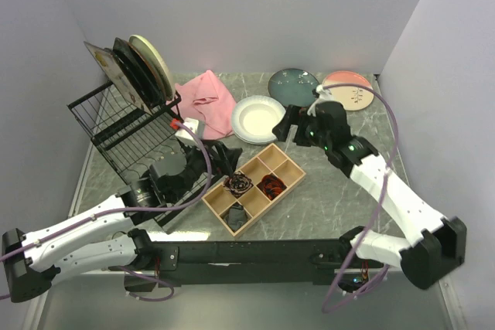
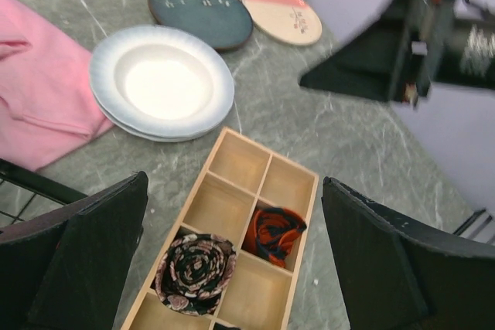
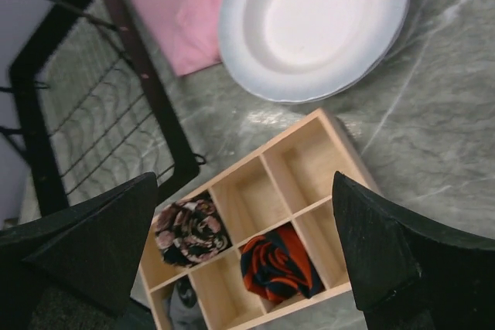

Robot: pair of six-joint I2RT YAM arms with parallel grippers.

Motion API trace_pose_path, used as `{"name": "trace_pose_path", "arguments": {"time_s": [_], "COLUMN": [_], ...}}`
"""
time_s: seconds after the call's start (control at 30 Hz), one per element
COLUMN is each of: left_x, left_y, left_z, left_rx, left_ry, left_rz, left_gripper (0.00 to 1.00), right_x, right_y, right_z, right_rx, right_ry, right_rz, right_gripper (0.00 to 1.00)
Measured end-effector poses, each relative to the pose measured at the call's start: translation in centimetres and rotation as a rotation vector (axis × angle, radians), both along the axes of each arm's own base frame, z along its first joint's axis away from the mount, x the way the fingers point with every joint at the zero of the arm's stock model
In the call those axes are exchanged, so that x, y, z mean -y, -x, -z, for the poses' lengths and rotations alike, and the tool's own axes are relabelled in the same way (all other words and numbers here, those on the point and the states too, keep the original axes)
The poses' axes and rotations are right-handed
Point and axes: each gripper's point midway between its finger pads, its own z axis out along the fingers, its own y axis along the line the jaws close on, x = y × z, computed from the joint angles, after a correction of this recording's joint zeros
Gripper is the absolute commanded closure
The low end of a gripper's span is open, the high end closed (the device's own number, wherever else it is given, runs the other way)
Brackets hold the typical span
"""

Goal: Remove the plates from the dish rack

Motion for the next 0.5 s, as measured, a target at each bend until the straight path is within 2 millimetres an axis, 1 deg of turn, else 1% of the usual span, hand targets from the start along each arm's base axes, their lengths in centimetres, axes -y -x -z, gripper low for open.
{"name": "trace_pose_path", "arguments": {"time_s": [0.07, 0.13, 0.17, 0.23, 0.3, 0.37, 0.5], "left_x": [-0.7, -1.9, -2.5, -4.1, -6.1, -8.3, -12.3], "left_y": [-0.1, -0.3, -0.3, -0.1, 0.2, 0.6, 0.8], "left_z": [-1.6, -3.6, -4.4, -6.2, -7.9, -9.0, -10.0], "left_rx": [0.005, 0.015, 0.021, 0.034, 0.055, 0.072, 0.090], "left_ry": [0.012, 0.028, 0.039, 0.062, 0.092, 0.119, 0.138], "left_rz": [-0.031, -0.078, -0.097, -0.146, -0.196, -0.254, -0.391], "left_gripper": [0.05, 0.08, 0.14, 0.18, 0.17, 0.12, 0.12], "right_x": [0.0, 0.0, 0.0, 0.2, 0.2, 0.2, -0.1], "right_y": [1.6, 3.0, 3.8, 5.2, 6.0, 6.3, 6.7], "right_z": [-0.6, -1.1, -1.1, -0.9, -0.8, -1.2, -3.1], "right_rx": [0.033, 0.075, 0.096, 0.119, 0.123, 0.133, 0.177], "right_ry": [-0.050, -0.120, -0.155, -0.204, -0.232, -0.249, -0.305], "right_rz": [-0.017, -0.031, -0.037, -0.048, -0.054, -0.059, -0.077], "right_gripper": [0.00, 0.00, 0.00, 0.00, 0.00, 0.00, 0.00]}}
